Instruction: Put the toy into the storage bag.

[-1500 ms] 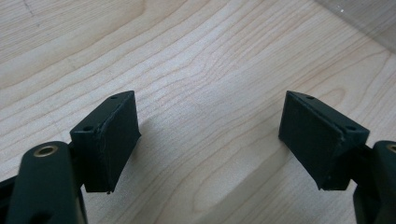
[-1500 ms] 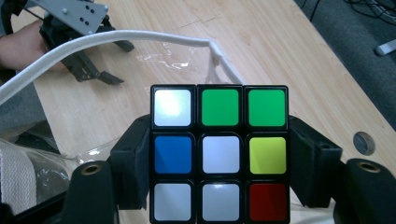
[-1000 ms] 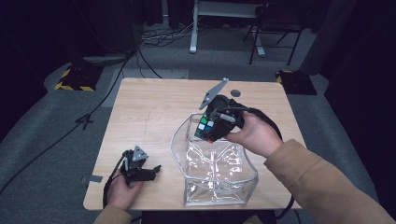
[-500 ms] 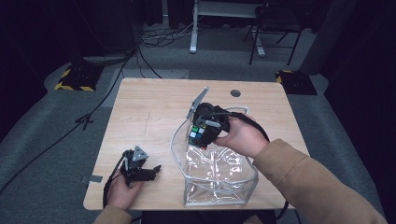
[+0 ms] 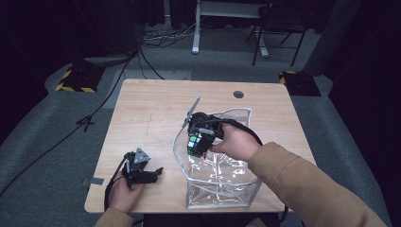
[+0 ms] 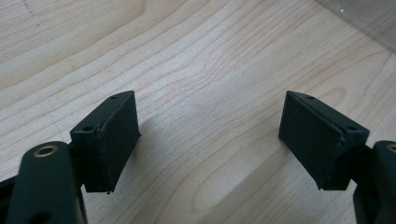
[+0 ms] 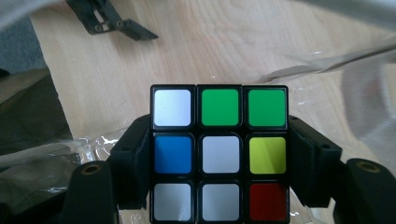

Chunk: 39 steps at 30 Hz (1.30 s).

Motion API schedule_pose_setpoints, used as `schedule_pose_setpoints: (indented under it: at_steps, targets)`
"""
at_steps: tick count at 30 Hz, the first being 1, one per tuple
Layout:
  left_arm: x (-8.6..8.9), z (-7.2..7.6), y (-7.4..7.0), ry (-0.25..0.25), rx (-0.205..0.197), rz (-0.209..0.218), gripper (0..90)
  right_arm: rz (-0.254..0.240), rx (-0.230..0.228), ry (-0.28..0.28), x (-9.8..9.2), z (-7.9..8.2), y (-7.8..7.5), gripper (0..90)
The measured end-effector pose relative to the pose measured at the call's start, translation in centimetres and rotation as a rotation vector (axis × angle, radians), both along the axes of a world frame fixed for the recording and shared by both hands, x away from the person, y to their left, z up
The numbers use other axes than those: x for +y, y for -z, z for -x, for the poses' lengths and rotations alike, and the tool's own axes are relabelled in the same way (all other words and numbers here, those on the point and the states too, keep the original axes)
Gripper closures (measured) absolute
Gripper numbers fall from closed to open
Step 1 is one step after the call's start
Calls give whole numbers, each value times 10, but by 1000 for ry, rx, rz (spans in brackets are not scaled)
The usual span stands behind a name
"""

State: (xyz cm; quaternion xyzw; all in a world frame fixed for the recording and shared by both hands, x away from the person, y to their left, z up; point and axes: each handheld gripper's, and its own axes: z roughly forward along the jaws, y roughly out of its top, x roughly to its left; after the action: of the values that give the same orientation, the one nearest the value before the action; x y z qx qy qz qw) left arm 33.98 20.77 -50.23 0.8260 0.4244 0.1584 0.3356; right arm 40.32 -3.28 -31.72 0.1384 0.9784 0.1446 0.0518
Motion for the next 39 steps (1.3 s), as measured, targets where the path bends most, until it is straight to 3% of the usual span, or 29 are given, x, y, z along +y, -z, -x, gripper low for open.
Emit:
schedule_pose_setpoints:
  at_steps: [4,12,27,29,30,31,32,34,35,37,38,39]
  targets:
    - [0,0,0,0,0,0,204,27,30,-28,5,-1,14,340]
    - [0,0,0,0,0,0,204,65,45,-69,10,0,32,340]
    - [0,0,0,-2,-1,0,204,102,89,-19,8,-3,56,340]
    - [0,0,0,-2,-1,1,204,98,89,-25,8,-4,57,340]
    - [0,0,0,-2,-1,0,204,71,63,-83,7,-8,60,340]
    - [0,0,0,-2,-1,0,205,72,64,-94,7,-9,61,340]
    - [0,0,0,-2,-1,1,204,89,90,-62,7,-8,63,340]
    - [0,0,0,-2,-1,0,204,106,98,-46,7,-7,63,340]
    - [0,0,0,-2,-1,0,204,111,79,-75,8,-9,67,340]
    - [0,0,0,-2,-1,1,205,115,81,-81,8,-9,68,340]
    - [0,0,0,-2,-1,1,204,135,132,-9,9,-3,68,340]
    - [0,0,0,-2,-1,1,204,135,132,-9,9,-3,68,340]
